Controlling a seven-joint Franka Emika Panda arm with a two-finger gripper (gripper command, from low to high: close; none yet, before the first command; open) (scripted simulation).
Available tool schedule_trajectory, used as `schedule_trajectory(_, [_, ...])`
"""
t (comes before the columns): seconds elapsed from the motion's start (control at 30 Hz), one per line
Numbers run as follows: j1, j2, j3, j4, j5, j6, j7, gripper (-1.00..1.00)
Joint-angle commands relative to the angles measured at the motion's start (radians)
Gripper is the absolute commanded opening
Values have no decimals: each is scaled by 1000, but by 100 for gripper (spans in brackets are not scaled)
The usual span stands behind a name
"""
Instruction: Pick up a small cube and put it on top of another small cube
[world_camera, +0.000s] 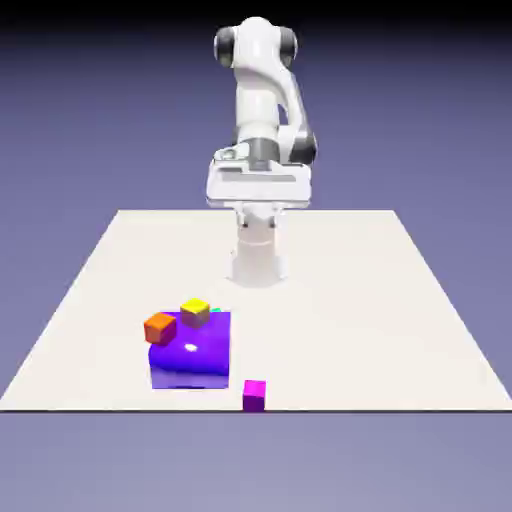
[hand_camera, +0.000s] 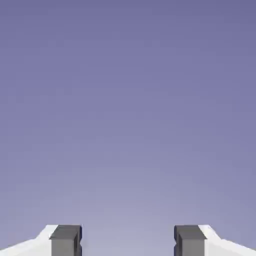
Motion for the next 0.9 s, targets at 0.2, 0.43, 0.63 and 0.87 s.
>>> schedule_trajectory(0.2, [-7, 254, 1, 220, 8, -234, 22, 0])
schedule_trajectory(0.43, [-15, 507, 1, 440, 16, -468, 44, 0])
schedule_trajectory(0.63, [-21, 725, 1, 628, 23, -669, 62, 0])
schedule_trajectory(0.87, [-29, 979, 2, 848, 31, -903, 84, 0])
